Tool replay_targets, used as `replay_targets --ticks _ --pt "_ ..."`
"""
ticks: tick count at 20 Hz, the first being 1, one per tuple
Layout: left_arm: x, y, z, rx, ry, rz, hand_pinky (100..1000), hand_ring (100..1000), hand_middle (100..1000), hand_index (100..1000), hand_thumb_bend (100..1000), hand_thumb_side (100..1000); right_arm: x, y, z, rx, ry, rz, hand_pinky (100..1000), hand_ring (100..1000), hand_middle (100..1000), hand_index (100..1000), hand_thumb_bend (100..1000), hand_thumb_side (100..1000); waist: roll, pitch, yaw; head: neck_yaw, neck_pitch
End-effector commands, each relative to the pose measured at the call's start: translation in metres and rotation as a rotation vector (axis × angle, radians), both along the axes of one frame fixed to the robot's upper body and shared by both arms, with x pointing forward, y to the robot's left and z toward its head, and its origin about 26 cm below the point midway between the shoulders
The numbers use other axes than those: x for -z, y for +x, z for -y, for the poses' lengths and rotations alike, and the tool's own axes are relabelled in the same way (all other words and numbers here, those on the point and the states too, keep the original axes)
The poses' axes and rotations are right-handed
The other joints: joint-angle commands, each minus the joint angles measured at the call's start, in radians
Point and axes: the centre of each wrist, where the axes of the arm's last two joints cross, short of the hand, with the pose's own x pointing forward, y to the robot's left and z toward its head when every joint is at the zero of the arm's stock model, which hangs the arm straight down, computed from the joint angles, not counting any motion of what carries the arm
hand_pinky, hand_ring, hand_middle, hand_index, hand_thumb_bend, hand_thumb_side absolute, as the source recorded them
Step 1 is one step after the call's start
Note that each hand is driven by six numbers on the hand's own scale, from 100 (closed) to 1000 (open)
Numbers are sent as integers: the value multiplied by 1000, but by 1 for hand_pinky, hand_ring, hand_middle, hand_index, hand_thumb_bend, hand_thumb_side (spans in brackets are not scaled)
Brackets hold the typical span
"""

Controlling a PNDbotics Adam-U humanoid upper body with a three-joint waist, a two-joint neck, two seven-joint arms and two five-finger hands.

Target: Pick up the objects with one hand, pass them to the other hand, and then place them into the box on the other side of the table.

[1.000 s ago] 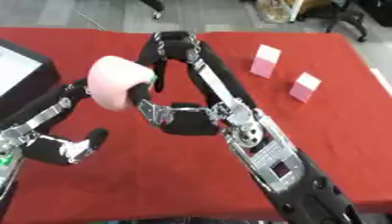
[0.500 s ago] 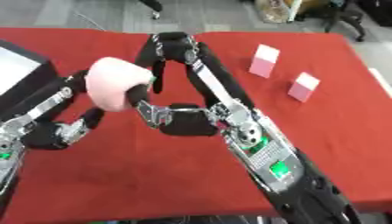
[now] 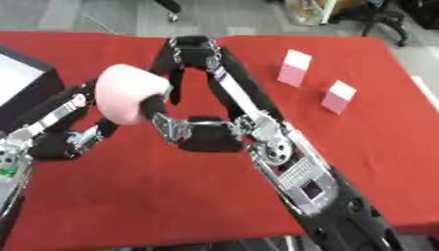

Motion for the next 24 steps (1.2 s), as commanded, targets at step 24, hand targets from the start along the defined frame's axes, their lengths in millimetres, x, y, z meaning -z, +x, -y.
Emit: replay_targets --ticks 24 --pt "-16 -3 3 147 -131 -4 893 1000 928 1000 223 741 9 7 -3 28 -21 -16 637 328 488 204 100 107 4 -12 -3 -10 -3"
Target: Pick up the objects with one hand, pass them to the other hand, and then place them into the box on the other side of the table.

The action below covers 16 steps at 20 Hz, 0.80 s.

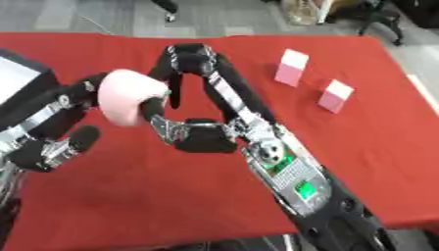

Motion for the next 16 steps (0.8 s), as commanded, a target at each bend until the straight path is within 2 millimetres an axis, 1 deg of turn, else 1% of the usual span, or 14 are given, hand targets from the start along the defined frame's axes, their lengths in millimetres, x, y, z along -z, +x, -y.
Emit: replay_targets --ticks 1,7,12,16 --pt "-9 1 3 10 -15 18 893 1000 928 1000 224 742 -2 2 -1 2 -3 20 637 327 488 203 100 107 4 -12 -1 -1 -3" --pt "-10 2 8 26 -11 11 894 1000 928 1000 229 756 5 7 -2 21 -19 15 637 321 486 203 100 103 4 -12 -2 -4 -3" --pt "-10 2 15 60 18 12 897 1000 930 1000 225 772 10 11 -3 42 -34 17 638 319 486 203 100 102 4 -13 -4 -5 -3" --pt "-9 1 16 80 45 24 902 1000 931 1000 220 783 13 13 -4 51 -38 18 639 318 485 204 100 102 6 -12 -5 -5 -3"
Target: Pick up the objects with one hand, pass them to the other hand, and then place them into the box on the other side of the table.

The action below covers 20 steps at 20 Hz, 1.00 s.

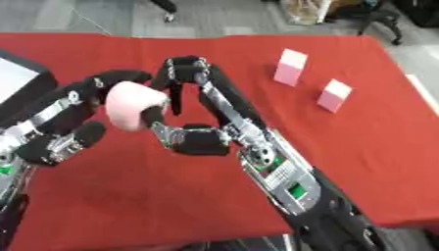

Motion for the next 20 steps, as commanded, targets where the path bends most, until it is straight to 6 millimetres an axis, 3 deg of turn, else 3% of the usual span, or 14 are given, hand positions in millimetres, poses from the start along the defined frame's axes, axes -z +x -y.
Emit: replay_targets --ticks 1,20 --pt "-9 -1 3 24 18 40 903 1000 931 1000 215 787 -5 1 -1 3 4 28 639 318 485 204 100 102 5 -12 -3 -4 -3" --pt "-3 6 9 -98 134 143 897 1000 914 1000 132 848 -5 0 -2 2 1 31 643 315 484 206 100 100 2 -13 -8 -3 -3"
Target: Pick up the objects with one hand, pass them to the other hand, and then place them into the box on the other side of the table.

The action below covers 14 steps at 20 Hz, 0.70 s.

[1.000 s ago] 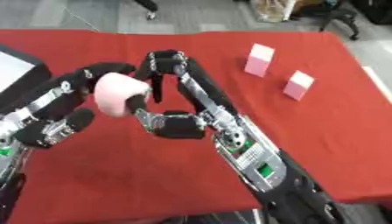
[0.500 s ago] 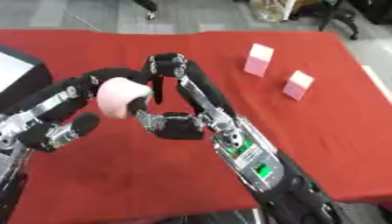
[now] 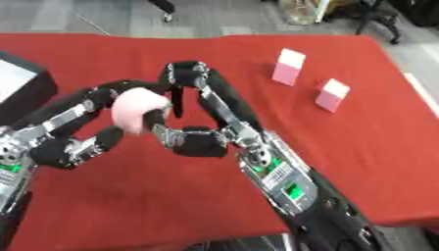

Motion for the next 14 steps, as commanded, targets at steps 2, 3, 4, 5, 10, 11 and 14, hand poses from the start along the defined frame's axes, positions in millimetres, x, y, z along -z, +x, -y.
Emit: replay_targets --ticks 2,3,4,5,10,11,14 --pt "-4 1 7 -39 16 43 894 1000 909 1000 107 842 -9 -2 -2 -17 7 29 643 314 484 206 100 100 2 -14 -3 -3 -3" --pt "-3 1 7 -49 19 48 892 1000 904 1000 100 834 -9 -2 -2 -18 6 29 643 314 484 206 100 100 2 -14 -3 -3 -3" --pt "-3 2 8 -60 23 54 890 1000 898 1000 100 825 -9 -2 -2 -19 6 29 643 314 484 206 100 100 2 -14 -3 -2 -3" --pt "-3 2 9 -68 25 60 884 1000 889 1000 100 815 -9 -2 -2 -20 7 29 643 314 484 207 100 100 2 -13 -4 -2 -3" --pt "-1 2 12 -94 18 81 806 954 786 889 100 776 -9 -3 -3 -22 8 28 644 314 483 208 100 100 3 -13 -5 -2 -3" --pt "-1 2 12 -100 12 81 787 931 756 847 100 764 -9 -3 -3 -22 7 27 644 314 483 208 100 100 3 -13 -5 -2 -3" --pt "0 2 14 -112 -8 74 748 878 678 726 100 718 -9 -2 -3 -22 7 26 645 314 483 209 100 100 3 -13 -6 -2 -3"
